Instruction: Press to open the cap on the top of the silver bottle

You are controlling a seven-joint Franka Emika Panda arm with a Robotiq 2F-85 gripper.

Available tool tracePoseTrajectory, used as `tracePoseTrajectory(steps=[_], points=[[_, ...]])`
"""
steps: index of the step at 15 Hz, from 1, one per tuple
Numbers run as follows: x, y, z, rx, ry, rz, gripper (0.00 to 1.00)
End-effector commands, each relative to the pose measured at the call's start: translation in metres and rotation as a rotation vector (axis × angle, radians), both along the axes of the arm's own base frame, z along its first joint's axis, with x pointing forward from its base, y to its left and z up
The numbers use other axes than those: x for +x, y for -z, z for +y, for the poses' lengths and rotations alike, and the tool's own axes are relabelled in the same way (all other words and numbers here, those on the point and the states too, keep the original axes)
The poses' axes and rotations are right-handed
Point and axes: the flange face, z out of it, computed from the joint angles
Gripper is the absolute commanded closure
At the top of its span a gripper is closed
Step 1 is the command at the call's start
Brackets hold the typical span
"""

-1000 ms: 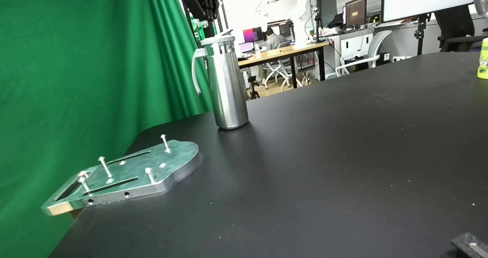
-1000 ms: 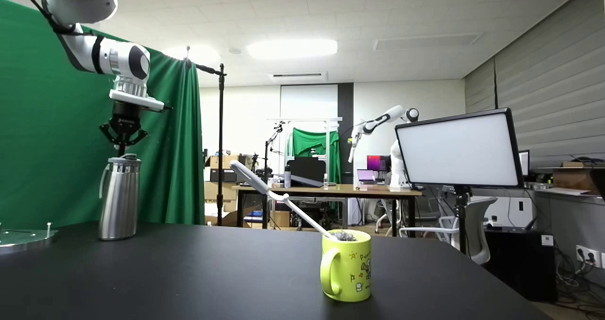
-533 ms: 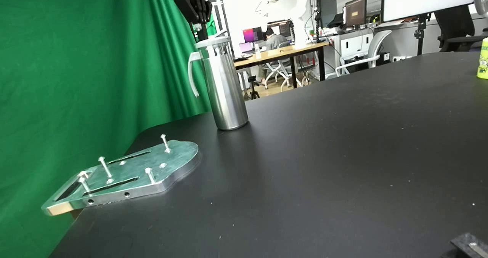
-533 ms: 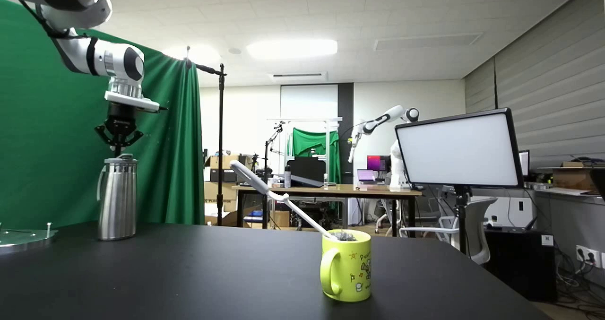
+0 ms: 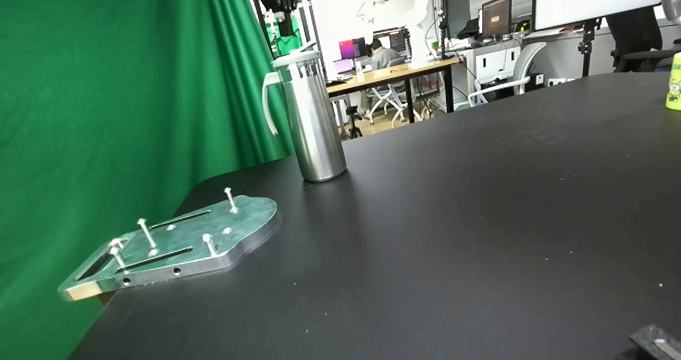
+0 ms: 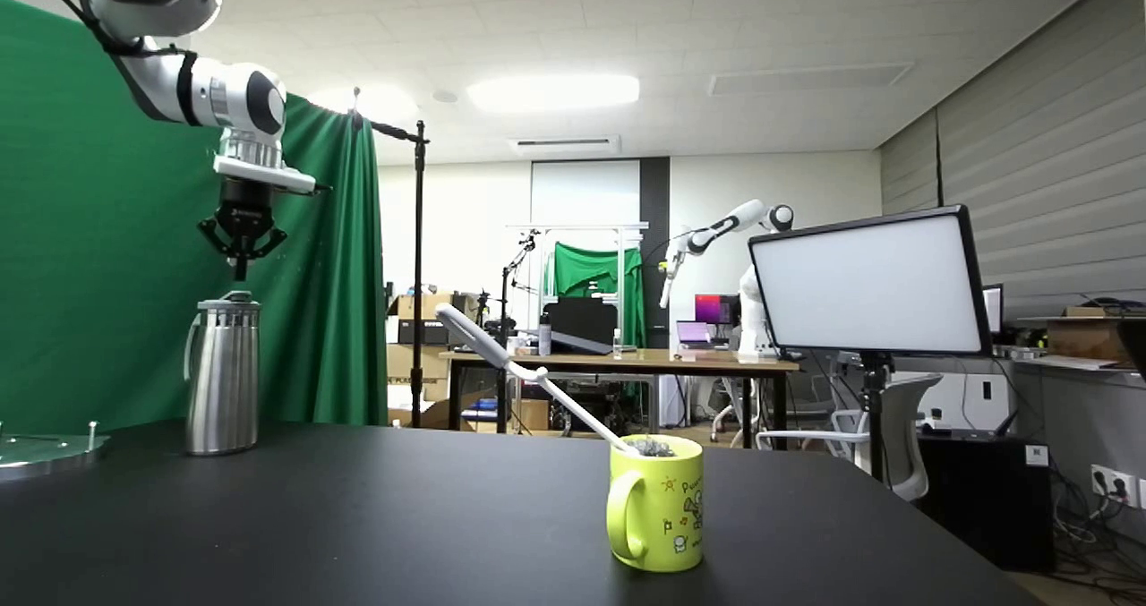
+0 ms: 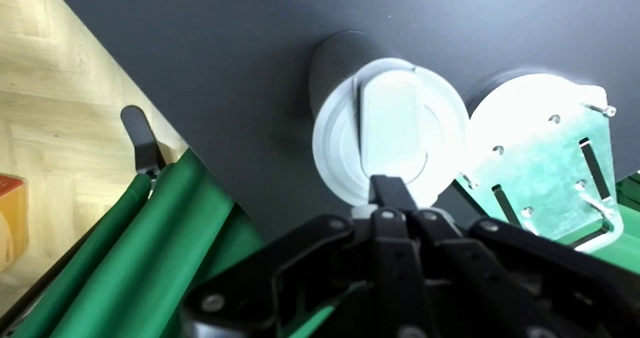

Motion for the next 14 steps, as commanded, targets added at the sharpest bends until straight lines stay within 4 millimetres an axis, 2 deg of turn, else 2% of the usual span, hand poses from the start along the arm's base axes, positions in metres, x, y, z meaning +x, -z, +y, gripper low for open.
tracePoseTrajectory(steps=[1,3,7,12,14], points=[[-0.005,-0.044,-0.019,0.007,0.018,-0.047,0.71],[-0.009,-0.062,-0.031,0.004,0.025,-0.065,0.64],[-0.023,-0.085,-0.065,-0.028,0.055,-0.091,0.35],[-0.046,-0.094,-0.116,-0.072,0.106,-0.096,0.03],[-0.058,-0.093,-0.137,-0.09,0.125,-0.089,0.0]])
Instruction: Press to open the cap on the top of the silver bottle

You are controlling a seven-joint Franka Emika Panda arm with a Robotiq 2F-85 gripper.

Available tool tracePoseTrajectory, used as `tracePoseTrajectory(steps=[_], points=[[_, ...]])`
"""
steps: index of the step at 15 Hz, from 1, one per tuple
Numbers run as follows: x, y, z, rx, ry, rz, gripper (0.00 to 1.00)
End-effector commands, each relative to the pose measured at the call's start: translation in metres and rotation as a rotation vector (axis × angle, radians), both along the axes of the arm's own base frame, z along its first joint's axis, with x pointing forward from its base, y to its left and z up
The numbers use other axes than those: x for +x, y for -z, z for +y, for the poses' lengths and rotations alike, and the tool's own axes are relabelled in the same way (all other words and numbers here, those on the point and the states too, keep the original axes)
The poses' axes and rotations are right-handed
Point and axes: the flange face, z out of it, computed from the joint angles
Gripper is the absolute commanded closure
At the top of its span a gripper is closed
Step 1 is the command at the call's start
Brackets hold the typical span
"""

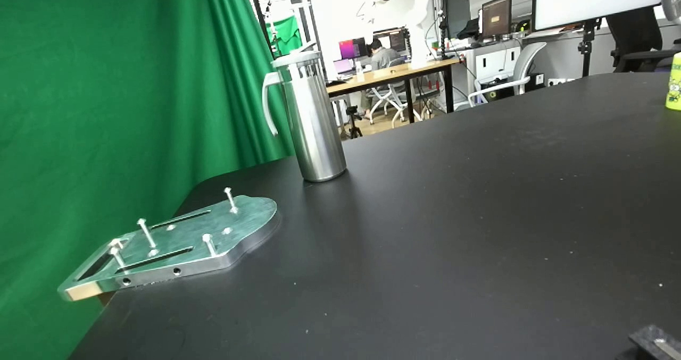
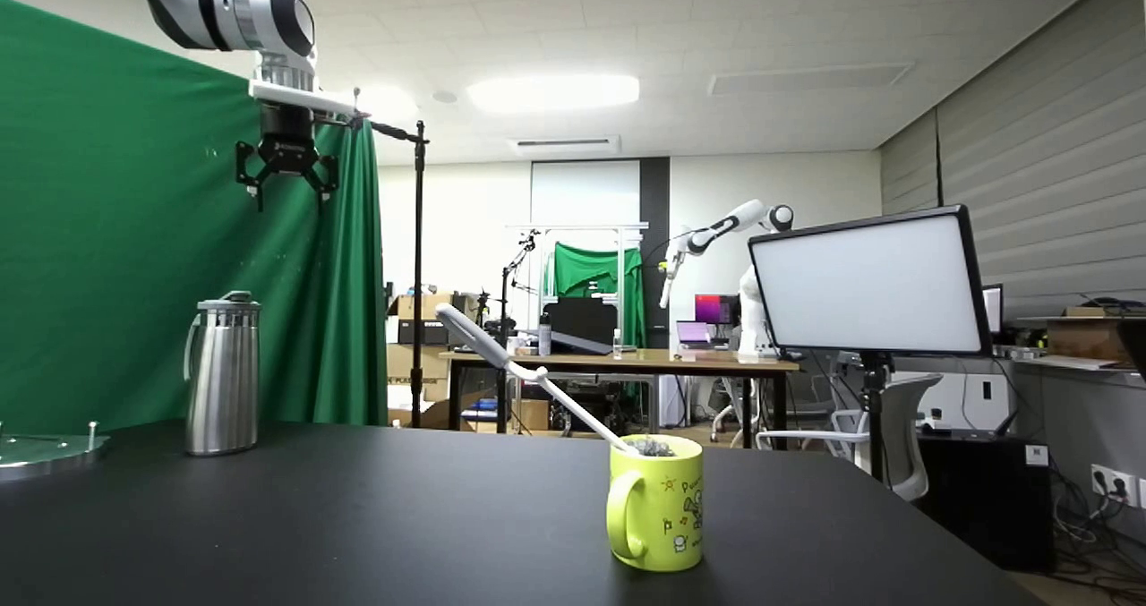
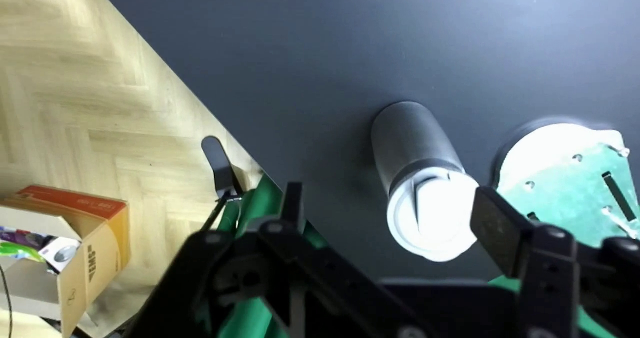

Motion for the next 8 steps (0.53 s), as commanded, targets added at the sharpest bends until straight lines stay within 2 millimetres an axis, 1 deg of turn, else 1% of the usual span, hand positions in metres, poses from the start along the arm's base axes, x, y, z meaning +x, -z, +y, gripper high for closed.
tracePoseTrajectory(steps=[1,3,4,6,8], points=[[-0.034,0.0,-0.041,-0.042,0.037,0.0,0.0],[-0.048,0.002,-0.062,-0.06,0.059,0.01,0.0],[-0.024,0.003,-0.04,-0.041,0.042,0.017,0.0],[-0.035,0.004,-0.055,-0.056,0.057,0.024,0.0],[-0.041,0.004,-0.058,-0.059,0.059,0.022,0.0]])
